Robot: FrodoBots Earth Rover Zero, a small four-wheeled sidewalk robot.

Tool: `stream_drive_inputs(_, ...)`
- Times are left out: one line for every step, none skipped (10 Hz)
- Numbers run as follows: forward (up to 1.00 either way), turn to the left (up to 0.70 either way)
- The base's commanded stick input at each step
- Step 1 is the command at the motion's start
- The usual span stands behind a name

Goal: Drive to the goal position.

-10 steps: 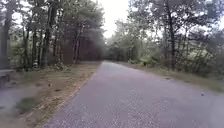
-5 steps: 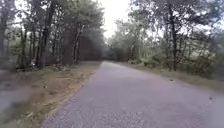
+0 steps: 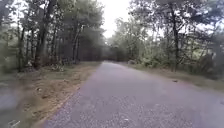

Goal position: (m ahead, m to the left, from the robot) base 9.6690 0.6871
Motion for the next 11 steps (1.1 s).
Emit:
stream_drive_inputs(0.45, 0.00)
stream_drive_inputs(0.45, 0.00)
stream_drive_inputs(0.45, 0.00)
stream_drive_inputs(0.45, 0.00)
stream_drive_inputs(0.45, 0.00)
stream_drive_inputs(0.45, 0.00)
stream_drive_inputs(0.45, 0.00)
stream_drive_inputs(0.45, 0.00)
stream_drive_inputs(0.45, 0.00)
stream_drive_inputs(0.45, 0.00)
stream_drive_inputs(0.45, 0.00)
